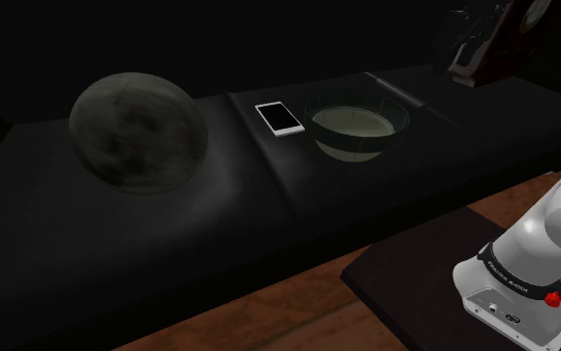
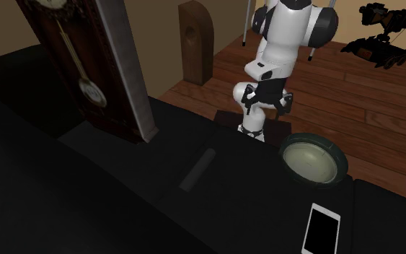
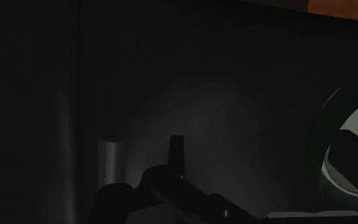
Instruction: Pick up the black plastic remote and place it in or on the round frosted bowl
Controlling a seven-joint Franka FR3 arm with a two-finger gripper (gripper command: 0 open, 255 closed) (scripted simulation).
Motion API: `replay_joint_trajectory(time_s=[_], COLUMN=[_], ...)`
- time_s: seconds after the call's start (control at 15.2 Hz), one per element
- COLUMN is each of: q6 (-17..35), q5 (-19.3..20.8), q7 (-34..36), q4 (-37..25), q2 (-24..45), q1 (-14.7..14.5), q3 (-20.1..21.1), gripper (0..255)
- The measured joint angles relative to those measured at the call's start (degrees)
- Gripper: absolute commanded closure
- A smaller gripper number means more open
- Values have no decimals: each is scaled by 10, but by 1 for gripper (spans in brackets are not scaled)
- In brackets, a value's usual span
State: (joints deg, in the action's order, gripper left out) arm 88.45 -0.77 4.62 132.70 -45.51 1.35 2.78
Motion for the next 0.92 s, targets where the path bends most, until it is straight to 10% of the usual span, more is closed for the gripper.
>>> replay_joint_trajectory(time_s=[0.92], q6=[142], q5=[14], q7=[-40], q4=[-31], q2=[178], q1=[55], q3=[-100], gripper=[0])
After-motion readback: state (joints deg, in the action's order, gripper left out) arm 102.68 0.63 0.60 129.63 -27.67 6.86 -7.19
